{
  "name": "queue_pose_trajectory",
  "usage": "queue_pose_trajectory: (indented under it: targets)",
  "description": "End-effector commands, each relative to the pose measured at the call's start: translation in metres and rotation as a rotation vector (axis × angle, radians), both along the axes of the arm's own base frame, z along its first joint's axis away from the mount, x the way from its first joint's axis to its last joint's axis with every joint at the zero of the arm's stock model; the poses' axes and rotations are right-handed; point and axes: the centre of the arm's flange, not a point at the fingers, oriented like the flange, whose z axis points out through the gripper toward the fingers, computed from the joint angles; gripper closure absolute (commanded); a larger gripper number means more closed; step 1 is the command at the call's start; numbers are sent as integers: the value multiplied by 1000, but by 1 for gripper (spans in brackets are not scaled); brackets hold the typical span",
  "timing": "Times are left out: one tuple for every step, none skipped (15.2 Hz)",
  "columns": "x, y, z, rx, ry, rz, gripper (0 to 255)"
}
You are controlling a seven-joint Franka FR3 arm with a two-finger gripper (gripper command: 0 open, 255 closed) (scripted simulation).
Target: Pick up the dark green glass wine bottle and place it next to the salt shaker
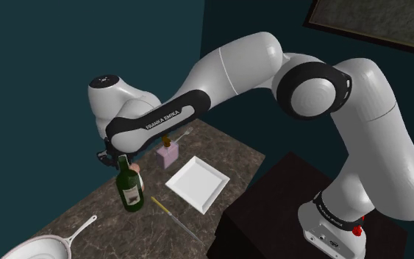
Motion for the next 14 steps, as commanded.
queue_pose_trajectory:
  targets:
    - [0,0,-10,1,-1,0,255]
    - [0,0,-15,1,-1,0,255]
    - [0,0,-17,1,-1,0,255]
    - [0,0,-17,1,-1,0,255]
    - [0,0,-17,1,-1,0,255]
    - [0,0,-17,1,-1,0,255]
    - [0,0,-17,1,-1,0,255]
    - [0,0,-17,1,-1,0,255]
    - [0,0,-17,1,-1,0,255]
    - [0,0,-17,1,-1,0,255]
    - [0,0,-17,1,-1,0,0]
    - [0,0,-17,1,-1,0,0]
    - [0,0,-17,1,-1,0,0]
    - [0,0,-17,1,-1,0,0]
